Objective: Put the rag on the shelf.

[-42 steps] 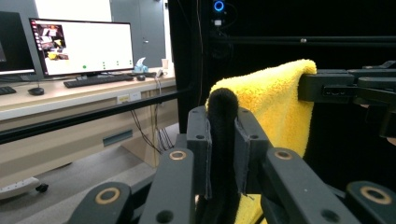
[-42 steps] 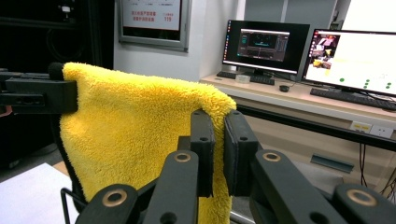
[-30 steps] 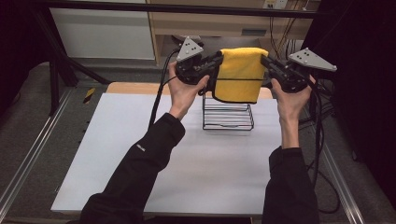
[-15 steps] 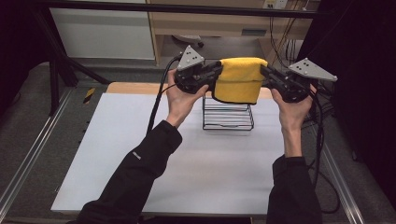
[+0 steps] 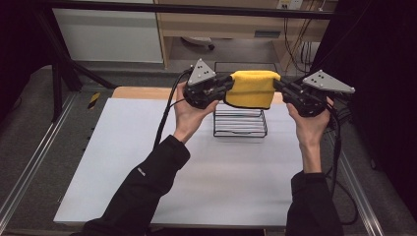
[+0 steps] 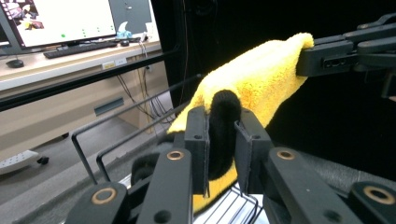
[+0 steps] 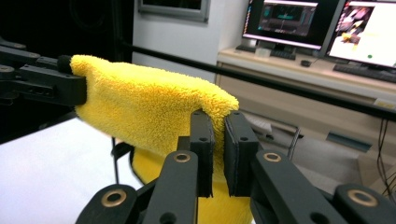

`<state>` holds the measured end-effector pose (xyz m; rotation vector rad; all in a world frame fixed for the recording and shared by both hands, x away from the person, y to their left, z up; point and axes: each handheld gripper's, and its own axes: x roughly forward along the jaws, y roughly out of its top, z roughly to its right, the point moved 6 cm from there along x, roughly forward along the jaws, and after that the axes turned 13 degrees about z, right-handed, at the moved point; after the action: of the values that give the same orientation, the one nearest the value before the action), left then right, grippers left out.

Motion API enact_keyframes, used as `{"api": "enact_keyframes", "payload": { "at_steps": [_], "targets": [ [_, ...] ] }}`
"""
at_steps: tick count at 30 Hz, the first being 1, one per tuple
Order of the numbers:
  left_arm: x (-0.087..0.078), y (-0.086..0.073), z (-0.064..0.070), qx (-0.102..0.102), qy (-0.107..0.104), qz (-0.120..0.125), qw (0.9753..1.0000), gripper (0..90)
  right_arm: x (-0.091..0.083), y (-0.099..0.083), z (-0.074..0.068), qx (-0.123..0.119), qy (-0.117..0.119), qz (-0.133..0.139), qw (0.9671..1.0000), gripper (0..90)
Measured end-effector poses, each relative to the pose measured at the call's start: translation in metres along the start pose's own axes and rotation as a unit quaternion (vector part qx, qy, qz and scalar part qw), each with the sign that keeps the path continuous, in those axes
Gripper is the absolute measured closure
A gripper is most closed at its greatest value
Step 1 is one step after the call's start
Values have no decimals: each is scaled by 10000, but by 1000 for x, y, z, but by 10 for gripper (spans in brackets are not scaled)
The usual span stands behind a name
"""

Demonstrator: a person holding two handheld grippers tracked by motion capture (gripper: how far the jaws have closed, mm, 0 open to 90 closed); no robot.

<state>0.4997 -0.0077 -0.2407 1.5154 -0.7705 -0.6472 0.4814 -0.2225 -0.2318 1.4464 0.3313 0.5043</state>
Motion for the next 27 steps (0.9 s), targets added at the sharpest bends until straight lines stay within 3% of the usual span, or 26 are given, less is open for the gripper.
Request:
{"api": "enact_keyframes", "payload": {
  "at_steps": [16, 20, 27],
  "targets": [
    [-6, -26, 9, 18, -11, -233, 9997, 748, -12, -27, -8, -43, 177, -306, 9994, 827],
    [-6, -30, 10, -80, -35, -301, 9995, 717, -12, -34, -7, -23, 193, -342, 9992, 827],
    [-14, -28, 11, -374, -89, -602, 9974, 584, -10, -41, -7, -63, 197, -420, 9989, 826]
  ]
}}
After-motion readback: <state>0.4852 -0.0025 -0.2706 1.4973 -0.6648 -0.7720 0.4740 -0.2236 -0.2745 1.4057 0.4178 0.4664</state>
